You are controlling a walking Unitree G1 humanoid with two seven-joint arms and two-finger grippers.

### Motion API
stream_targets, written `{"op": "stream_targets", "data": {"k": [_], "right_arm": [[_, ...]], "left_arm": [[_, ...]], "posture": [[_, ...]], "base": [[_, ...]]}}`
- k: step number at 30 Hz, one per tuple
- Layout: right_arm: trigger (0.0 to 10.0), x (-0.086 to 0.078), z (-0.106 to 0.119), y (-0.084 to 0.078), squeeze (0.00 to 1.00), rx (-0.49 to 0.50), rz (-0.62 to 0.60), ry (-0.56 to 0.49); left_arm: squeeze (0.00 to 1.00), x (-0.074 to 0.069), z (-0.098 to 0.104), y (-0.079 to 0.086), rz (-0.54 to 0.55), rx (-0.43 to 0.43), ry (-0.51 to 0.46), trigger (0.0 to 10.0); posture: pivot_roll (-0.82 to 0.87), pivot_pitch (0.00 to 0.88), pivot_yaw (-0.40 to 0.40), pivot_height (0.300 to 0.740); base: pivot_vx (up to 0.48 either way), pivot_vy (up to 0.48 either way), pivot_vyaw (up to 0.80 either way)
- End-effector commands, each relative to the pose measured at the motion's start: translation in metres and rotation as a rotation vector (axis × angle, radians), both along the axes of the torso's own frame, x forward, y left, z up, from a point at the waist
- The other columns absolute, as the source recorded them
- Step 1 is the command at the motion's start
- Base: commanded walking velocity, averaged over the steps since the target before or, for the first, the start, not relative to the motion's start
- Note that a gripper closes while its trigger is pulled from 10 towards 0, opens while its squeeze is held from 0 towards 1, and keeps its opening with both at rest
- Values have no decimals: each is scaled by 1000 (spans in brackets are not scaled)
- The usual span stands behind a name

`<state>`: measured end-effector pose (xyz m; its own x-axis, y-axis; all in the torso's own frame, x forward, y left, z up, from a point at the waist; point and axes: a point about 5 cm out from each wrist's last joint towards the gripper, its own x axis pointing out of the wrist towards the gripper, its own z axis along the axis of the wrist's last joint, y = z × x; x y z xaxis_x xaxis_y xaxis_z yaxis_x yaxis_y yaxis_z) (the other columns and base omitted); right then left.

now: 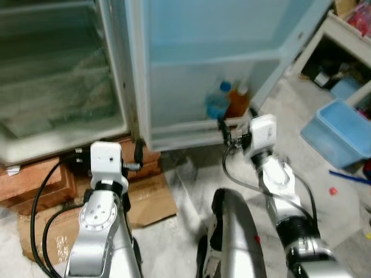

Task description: Restocking fridge

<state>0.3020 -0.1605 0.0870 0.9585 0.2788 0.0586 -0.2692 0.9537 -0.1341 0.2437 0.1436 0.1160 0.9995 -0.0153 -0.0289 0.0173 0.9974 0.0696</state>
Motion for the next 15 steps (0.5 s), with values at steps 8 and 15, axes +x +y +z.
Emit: {"op": "stream_targets", "data": {"k": [8,15], "right_arm": [[10000,-19,22,8,0,168,-78,-74],[10000,-17,23,1,0,206,-124,-22]], "left_arm": [[0,12,-11,12,47,10,10,10000],[0,19,-15,18,69,-9,25,10000]], "posture": [[39,0,-19,501],[32,0,3,551]], "base": [[0,0,0],[0,0,0]]}}
